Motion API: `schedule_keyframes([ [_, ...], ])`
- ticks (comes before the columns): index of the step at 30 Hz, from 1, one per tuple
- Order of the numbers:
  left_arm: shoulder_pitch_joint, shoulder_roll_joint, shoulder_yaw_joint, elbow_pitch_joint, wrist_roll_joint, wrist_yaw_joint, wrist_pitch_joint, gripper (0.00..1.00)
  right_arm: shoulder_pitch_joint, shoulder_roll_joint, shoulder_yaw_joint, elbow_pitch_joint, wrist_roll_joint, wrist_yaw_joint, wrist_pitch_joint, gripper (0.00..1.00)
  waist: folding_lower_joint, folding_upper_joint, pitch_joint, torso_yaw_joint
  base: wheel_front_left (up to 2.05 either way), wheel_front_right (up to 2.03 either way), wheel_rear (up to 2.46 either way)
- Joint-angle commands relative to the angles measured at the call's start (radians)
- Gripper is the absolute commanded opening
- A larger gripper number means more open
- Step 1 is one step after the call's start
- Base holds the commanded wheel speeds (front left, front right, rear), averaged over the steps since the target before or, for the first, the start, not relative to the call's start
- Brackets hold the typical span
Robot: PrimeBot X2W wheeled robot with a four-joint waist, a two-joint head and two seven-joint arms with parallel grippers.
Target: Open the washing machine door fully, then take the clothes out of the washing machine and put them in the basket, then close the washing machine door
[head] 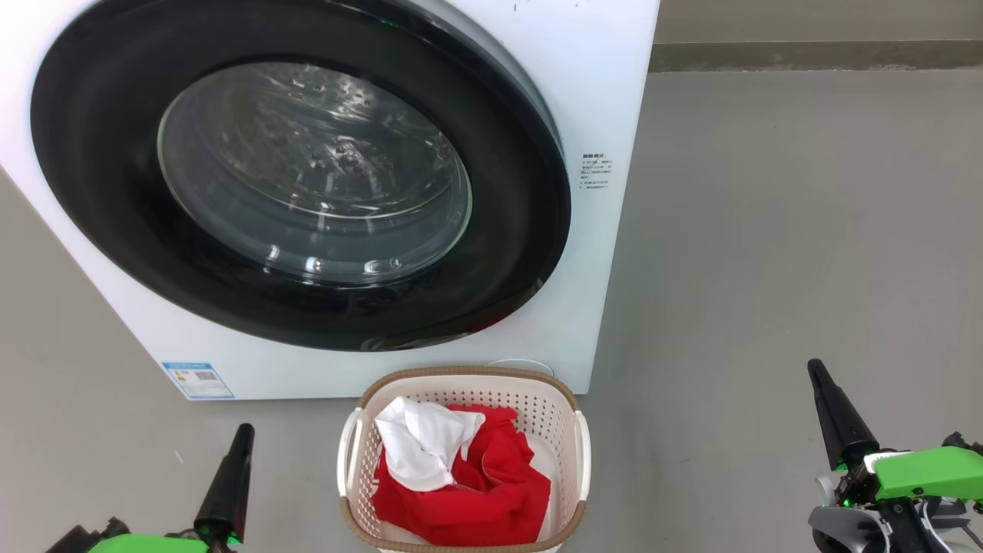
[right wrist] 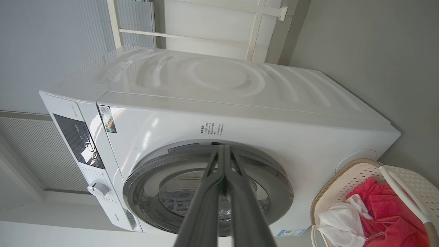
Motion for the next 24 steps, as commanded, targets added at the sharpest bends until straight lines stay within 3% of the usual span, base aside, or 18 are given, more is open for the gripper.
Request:
schedule_keyframes([
  [1,-0.041,0.009,0.036,-0.027,-0.007,0.000,0.005,0.00,-0.045,-0.010,0.017,-0.029,0.000,0.001,0.004,0.00,0.0000,0.0000,0.000,0.000,0.00,0.00,0.00],
  [24,-0.041,0.008,0.038,-0.027,-0.006,0.000,0.006,0.00,-0.045,-0.006,0.012,-0.028,-0.004,0.001,0.007,0.00,0.0000,0.0000,0.000,0.000,0.00,0.00,0.00],
])
